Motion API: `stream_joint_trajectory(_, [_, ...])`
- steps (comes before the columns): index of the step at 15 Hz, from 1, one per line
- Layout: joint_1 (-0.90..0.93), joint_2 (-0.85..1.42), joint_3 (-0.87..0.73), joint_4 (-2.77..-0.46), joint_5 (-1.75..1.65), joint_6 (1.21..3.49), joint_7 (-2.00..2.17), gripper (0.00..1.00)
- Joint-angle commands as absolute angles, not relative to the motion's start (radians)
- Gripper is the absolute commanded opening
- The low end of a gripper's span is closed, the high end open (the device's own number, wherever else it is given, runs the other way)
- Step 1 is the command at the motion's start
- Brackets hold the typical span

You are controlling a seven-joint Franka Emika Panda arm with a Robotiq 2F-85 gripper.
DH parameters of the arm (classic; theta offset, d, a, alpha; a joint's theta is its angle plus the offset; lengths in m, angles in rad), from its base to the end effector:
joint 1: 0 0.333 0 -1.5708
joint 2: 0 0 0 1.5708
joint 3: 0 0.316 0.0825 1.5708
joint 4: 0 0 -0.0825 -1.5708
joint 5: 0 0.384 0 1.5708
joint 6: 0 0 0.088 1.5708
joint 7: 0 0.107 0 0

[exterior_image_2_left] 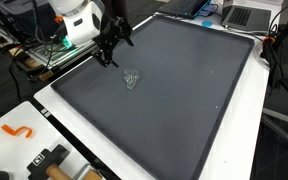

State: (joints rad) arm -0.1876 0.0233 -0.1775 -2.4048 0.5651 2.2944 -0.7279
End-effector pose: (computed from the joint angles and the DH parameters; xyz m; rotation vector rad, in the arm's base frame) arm 0.4516 -0.1602 0.2952 -2.7372 0.0616 -0.1304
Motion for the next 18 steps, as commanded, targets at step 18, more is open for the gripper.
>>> stream_joint_trajectory(18, [-0.107,0.045,-0.101,-2.258,0.118,2.119,-0.227,1.0])
